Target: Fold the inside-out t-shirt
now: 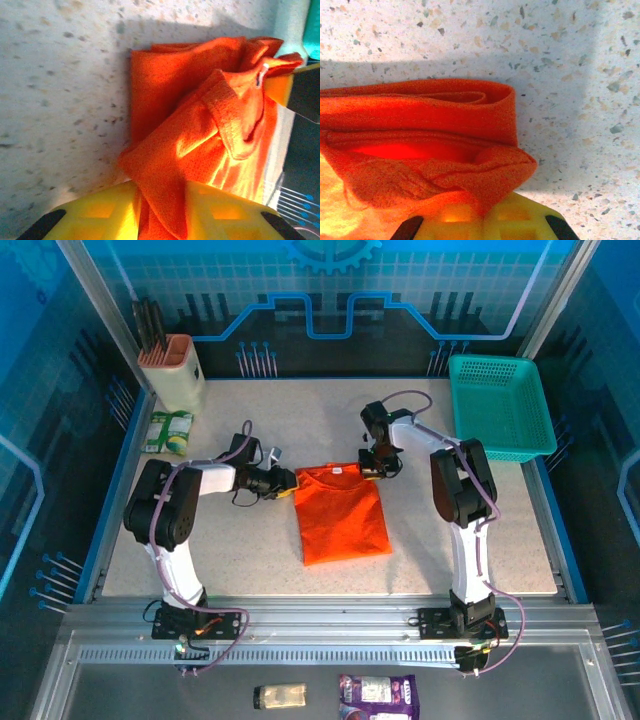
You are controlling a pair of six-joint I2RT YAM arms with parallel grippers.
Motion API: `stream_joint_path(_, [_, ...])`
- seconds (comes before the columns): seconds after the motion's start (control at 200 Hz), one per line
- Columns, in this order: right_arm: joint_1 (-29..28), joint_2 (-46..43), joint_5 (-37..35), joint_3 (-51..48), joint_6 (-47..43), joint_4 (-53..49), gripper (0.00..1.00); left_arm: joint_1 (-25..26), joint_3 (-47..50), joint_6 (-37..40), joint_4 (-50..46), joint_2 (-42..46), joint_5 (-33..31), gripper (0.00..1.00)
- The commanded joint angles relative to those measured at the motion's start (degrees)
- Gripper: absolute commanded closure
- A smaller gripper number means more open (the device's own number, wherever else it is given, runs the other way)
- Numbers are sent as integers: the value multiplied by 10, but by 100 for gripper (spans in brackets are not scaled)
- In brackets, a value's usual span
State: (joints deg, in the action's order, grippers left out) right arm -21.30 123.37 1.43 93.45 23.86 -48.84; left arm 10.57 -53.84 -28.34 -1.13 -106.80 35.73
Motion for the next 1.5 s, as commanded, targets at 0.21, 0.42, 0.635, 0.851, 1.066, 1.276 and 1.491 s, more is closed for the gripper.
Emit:
stream_joint_path(0.21, [36, -9, 18, -47, -27, -13, 100, 14, -20, -36, -55, 44, -103, 61])
stream_joint_path(0.42, [37, -9, 21, -50, -31, -13, 100, 66, -62, -40, -109, 29, -174, 56])
stream_joint_path(0.635, [42, -10, 19, -51, -36, -19, 100, 115, -110, -47, -143, -13, -213, 54])
stream_joint_path(0.851, [45, -16, 14, -53, -42, -29, 100, 154, -184, -36, -241, -60, -305, 53])
stream_joint_path(1.066, [46, -11, 12, -49, -46, -34, 100, 181, -235, -39, -312, -86, -375, 51])
stream_joint_path(1.276, [46, -10, 10, -45, -49, -38, 100, 182, -246, -49, -327, -101, -359, 41])
stream_joint_path(1.491, [45, -12, 10, -47, -47, -38, 100, 185, -242, -61, -285, -129, -276, 56])
